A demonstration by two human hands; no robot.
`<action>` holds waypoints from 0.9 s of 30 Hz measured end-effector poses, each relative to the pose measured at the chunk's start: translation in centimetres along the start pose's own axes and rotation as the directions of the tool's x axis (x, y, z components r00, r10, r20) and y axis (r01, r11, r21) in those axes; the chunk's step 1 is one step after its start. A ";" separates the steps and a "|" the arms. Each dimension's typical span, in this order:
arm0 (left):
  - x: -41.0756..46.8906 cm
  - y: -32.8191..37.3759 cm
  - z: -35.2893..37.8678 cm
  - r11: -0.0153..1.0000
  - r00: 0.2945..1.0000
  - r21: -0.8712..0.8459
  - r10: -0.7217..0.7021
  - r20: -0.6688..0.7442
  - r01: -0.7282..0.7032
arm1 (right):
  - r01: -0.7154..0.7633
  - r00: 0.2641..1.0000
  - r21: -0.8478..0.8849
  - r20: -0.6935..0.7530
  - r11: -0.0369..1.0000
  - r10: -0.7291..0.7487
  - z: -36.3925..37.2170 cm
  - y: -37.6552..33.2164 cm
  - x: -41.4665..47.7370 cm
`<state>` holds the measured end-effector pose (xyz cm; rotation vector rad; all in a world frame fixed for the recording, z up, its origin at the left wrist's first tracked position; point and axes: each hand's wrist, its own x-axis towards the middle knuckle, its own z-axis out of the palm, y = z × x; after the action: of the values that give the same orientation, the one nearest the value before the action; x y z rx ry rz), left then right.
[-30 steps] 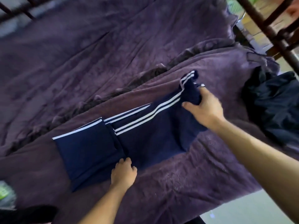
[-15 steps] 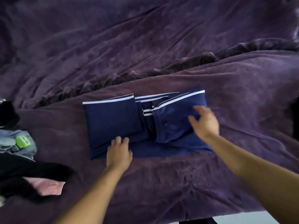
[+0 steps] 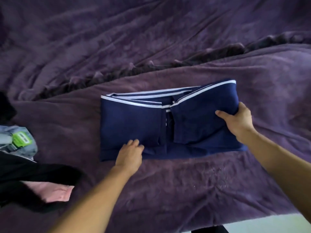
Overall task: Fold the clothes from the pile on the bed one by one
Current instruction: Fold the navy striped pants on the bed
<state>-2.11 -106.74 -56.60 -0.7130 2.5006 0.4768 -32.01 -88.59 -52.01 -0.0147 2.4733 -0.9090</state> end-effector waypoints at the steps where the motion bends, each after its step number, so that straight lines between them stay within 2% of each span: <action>1: -0.4 -0.2 -0.3 0.999 1.000 -0.033 -0.005 0.017 0.005 | 0.043 0.999 -0.028 0.000 0.999 -0.043 0.0 -1.7 -1.5; 4: -1.9 -1.3 -2.1 0.968 0.993 -0.230 -0.113 -0.037 0.102 | 0.202 0.978 -0.137 0.079 0.970 -0.192 0.9 -7.4 -6.3; 7: -4.5 -4.5 -3.3 0.900 0.966 -0.379 -0.252 -0.050 0.215 | 0.374 0.924 -0.270 0.194 0.887 -0.331 4.5 -12.5 -11.2; 11: -8.6 -10.3 -3.5 0.797 0.905 -0.507 -0.420 -0.073 0.329 | 0.481 0.860 -0.359 0.369 0.800 -0.352 13.3 -16.6 -16.1; 13: -10.0 -13.1 -3.1 0.760 0.867 -0.534 -0.490 -0.094 0.371 | 0.495 0.803 -0.280 0.508 0.823 -0.311 17.8 -17.1 -17.8; 15: -10.6 -15.4 -2.4 0.731 0.835 -0.543 -0.542 -0.095 0.413 | 0.428 0.718 -0.144 0.653 0.892 -0.239 21.0 -16.8 -19.1; 16: -10.6 -16.2 -2.2 0.709 0.820 -0.560 -0.566 -0.089 0.429 | 0.410 0.697 -0.114 0.680 0.905 -0.230 21.9 -16.3 -19.3; 18: -9.9 -17.2 -2.1 0.650 0.797 -0.613 -0.602 -0.054 0.449 | 0.456 0.734 -0.115 0.610 0.883 -0.299 22.0 -14.8 -18.8; 21: -7.2 -16.9 -3.1 0.645 0.804 -0.657 -0.586 -0.100 0.389 | 0.464 0.866 -0.294 0.347 0.836 -0.359 19.2 -11.5 -16.0; 24: -2.8 -15.2 -4.6 0.671 0.828 -0.687 -0.531 -0.181 0.280 | 0.351 0.934 -0.479 0.237 0.805 -0.266 15.9 -8.3 -12.6; 27: 1.5 -12.9 -4.4 0.617 0.835 -0.730 -0.538 -0.118 0.294 | 0.245 0.964 -0.489 0.215 0.837 -0.156 15.3 -6.0 -10.2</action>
<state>2.44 -119.65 -56.24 -1.7674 2.2611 1.2227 -17.04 -100.67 -53.71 -0.5233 2.5079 -0.2777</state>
